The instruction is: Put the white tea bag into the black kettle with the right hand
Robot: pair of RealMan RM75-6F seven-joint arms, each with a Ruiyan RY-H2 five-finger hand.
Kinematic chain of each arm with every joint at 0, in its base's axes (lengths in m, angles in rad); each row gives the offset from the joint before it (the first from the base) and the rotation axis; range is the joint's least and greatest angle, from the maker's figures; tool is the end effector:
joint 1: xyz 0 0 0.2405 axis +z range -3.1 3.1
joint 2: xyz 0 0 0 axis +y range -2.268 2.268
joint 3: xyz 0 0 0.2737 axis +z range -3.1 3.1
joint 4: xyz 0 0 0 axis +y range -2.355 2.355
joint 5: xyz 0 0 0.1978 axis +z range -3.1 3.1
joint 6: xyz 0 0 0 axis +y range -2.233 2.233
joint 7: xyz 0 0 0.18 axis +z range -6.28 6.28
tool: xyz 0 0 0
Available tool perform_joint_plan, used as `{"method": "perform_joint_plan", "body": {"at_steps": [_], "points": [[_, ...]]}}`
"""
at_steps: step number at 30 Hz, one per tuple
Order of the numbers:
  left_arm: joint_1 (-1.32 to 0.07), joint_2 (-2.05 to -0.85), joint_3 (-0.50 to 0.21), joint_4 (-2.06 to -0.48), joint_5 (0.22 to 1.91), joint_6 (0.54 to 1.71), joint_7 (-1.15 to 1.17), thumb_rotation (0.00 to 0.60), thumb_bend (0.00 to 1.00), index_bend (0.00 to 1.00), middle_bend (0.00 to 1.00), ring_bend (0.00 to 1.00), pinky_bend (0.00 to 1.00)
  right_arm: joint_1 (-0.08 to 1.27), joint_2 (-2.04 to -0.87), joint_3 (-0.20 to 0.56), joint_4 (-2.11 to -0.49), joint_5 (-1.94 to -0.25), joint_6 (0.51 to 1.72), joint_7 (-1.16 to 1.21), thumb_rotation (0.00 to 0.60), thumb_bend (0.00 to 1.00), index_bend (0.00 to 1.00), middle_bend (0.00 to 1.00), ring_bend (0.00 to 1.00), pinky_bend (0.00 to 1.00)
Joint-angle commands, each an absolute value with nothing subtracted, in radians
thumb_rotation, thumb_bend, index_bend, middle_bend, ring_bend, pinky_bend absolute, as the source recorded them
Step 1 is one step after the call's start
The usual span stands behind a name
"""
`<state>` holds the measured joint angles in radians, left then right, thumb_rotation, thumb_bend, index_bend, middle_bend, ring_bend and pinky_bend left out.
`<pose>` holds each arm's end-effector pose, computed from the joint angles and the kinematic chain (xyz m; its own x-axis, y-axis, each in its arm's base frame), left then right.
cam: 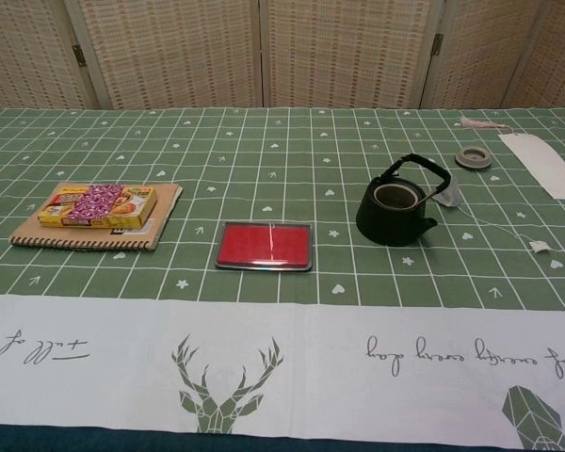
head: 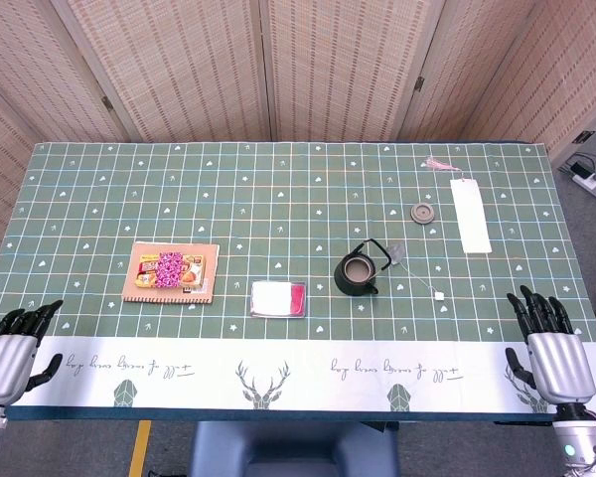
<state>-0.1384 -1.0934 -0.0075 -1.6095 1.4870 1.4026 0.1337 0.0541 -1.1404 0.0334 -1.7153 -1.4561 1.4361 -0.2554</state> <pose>-0.3247 0.2255 0.1674 0.5416 0.0953 0.8352 0.8406 -0.0551 -0.5389 -0.3179 -0.2020 0.1530 0.5049 -0.0979 0.8576 -0.8595 0.0342 0.5100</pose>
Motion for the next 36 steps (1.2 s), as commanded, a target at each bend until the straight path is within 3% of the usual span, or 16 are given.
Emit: {"method": "perform_joint_plan", "body": {"at_steps": [1,13,22,30,36], "points": [[-0.139,-1.094,-0.007,-1.609,1.487,1.401,0.137,0.6,0.35,0.07,0.14,0.18,0.14,0.055,-1.141,0.033,-1.715,-1.455,1.435,-0.258,0.6,0.42,0.0,0.0,0.0,0.0],[-0.132,-1.092,-0.008,-1.614,1.488,1.412,0.133,0.6,0.35,0.07,0.14,0.18,0.14,0.057,-1.149,0.027,-1.707,-1.483,1.447,-0.264,0.6,0.42,0.0,0.0,0.0,0.0],[-0.127,-1.093,-0.006,-1.62,1.493,1.418,0.14,0.6,0.35,0.07,0.14,0.19,0.14,0.118,-1.225,0.021,-1.482,-1.553,1.392,-0.224,0.6,0.42,0.01,0.0,0.0,0.0],[-0.129,-1.096,-0.01,-1.622,1.48,1.412,0.155,0.6,0.35,0.07,0.14,0.19,0.14,0.178,-1.384,0.016,-1.178,-1.605,1.36,-0.056,0.6,0.42,0.26,0.0,0.0,0.0],[-0.124,-1.09,-0.007,-1.626,1.488,1.419,0.142,0.6,0.38,0.07,0.15,0.19,0.14,0.219,-1.487,0.008,-1.033,-1.624,1.331,0.054,0.6,0.42,0.33,0.0,0.0,0.0]]}}
